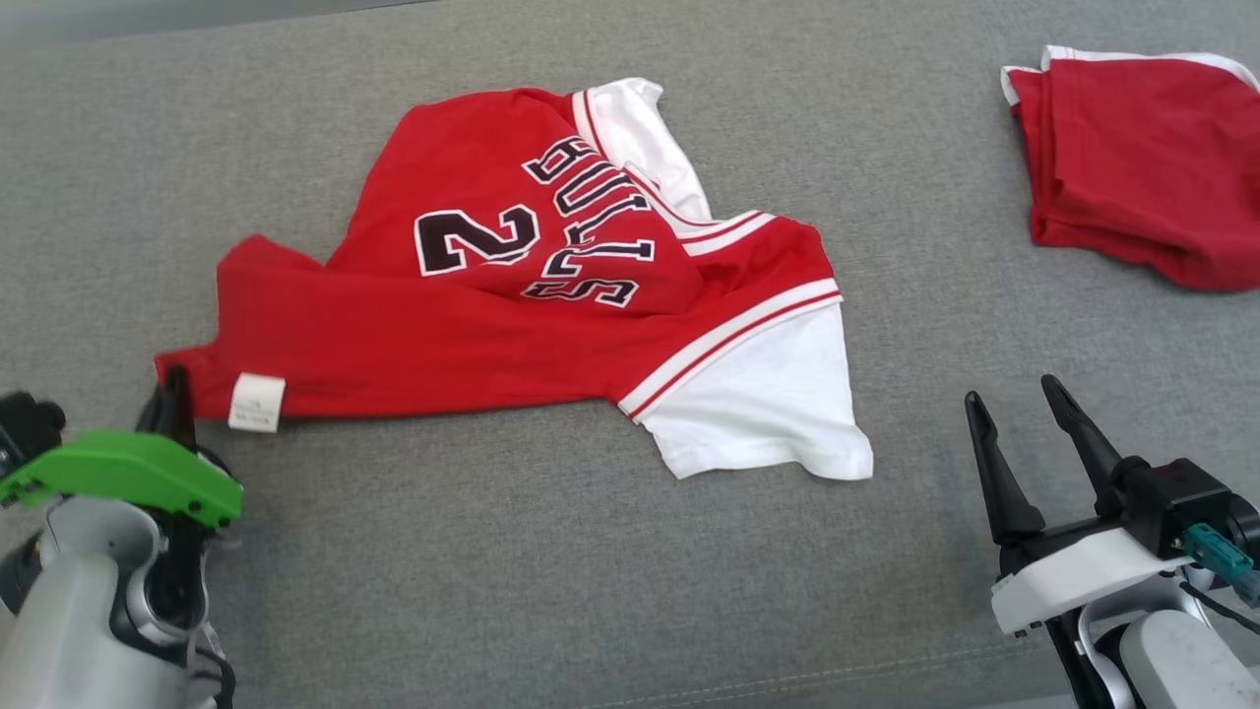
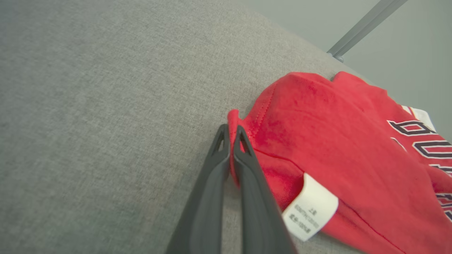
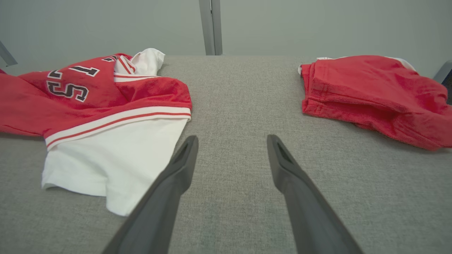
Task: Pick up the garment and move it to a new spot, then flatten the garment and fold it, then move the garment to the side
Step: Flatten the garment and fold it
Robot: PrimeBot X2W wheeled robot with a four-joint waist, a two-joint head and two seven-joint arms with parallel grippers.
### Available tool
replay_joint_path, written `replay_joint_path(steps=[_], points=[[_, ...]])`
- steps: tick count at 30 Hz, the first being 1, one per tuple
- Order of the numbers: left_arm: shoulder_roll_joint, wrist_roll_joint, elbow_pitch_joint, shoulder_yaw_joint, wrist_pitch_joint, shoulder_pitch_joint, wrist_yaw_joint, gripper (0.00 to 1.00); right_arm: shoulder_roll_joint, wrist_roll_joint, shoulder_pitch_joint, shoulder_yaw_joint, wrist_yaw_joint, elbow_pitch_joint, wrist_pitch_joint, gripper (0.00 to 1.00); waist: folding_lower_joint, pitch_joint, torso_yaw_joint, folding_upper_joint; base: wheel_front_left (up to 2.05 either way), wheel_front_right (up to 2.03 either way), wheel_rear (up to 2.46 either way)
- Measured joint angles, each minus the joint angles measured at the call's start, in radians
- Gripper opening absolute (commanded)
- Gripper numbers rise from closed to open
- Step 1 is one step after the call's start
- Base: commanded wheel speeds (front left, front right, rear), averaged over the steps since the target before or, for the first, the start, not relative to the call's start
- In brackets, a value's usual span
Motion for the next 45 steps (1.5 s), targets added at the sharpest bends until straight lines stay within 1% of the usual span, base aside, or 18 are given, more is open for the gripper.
replay_joint_path(steps=[4,9,13,17,18,19,20,21,25,27,33,39,45], points=[[-0.021,-0.014,-0.011,0.022,-0.017,0.11,0.008,0.0,-0.004,0.0,0.017,0.001,0.0,-0.001,0.0,1.0,0.0,-0.016,0.037,0.0,0.0,0.0,0.0],[-0.036,-0.04,-0.064,0.058,-0.048,0.206,0.009,0.0,-0.005,0.0,0.02,0.007,0.001,-0.005,0.0,1.0,0.0,-0.03,0.074,0.0,0.0,0.0,0.0],[-0.051,-0.044,-0.104,0.056,-0.054,0.266,0.009,0.0,-0.009,0.0,0.021,0.013,0.003,-0.006,0.0,1.0,0.0,-0.037,0.092,0.0,0.0,0.0,0.0],[-0.063,-0.044,-0.148,0.033,-0.052,0.32,0.012,0.0,-0.009,0.0,0.021,0.023,0.01,-0.013,0.0,1.0,0.0,-0.038,0.091,0.0,0.0,0.0,0.0],[-0.069,-0.044,-0.161,0.03,-0.05,0.328,0.012,0.11,-0.009,0.0,0.021,0.023,0.01,-0.014,0.0,1.0,0.0,-0.038,0.09,0.0,0.0,0.0,0.0],[-0.072,-0.043,-0.17,0.026,-0.05,0.334,0.012,0.47,-0.009,0.0,0.021,0.023,0.01,-0.015,0.0,1.0,0.0,-0.038,0.088,0.0,0.0,0.0,0.0],[-0.072,-0.041,-0.177,0.025,-0.05,0.339,0.012,0.96,-0.009,0.0,0.021,0.023,0.01,-0.015,0.0,1.0,0.0,-0.038,0.086,0.0,0.0,0.0,0.0],[-0.072,-0.04,-0.187,0.029,-0.053,0.344,0.012,1.0,-0.009,0.0,0.021,0.025,0.01,-0.015,0.0,1.0,0.0,-0.038,0.084,0.0,0.0,0.0,0.0],[-0.068,-0.03,-0.221,0.037,-0.063,0.371,0.016,1.0,-0.007,0.0,0.02,0.03,0.013,-0.015,0.0,1.0,0.0,-0.042,0.07,0.0,0.0,0.0,0.0],[-0.064,-0.002,-0.238,0.038,-0.072,0.382,0.016,1.0,-0.007,0.0,0.02,0.029,0.013,-0.014,0.0,1.0,0.0,-0.045,0.062,0.0,0.0,0.0,0.0],[-0.014,0.081,-0.304,0.038,-0.109,0.409,0.016,1.0,-0.007,0.0,0.02,0.024,0.01,-0.013,0.0,1.0,0.0,-0.067,0.048,0.0,0.0,0.0,0.0],[0.02,0.161,-0.359,0.031,-0.148,0.464,0.016,1.0,-0.008,-0.001,0.023,0.016,0.006,-0.013,0.0,1.0,0.0,-0.097,0.04,0.0,0.0,0.0,0.0],[0.033,0.222,-0.405,0.016,-0.163,0.487,0.016,1.0,-0.01,-0.003,0.039,0.016,0.001,-0.014,0.0,1.0,0.0,-0.131,0.037,0.0,0.0,0.0,0.0]])
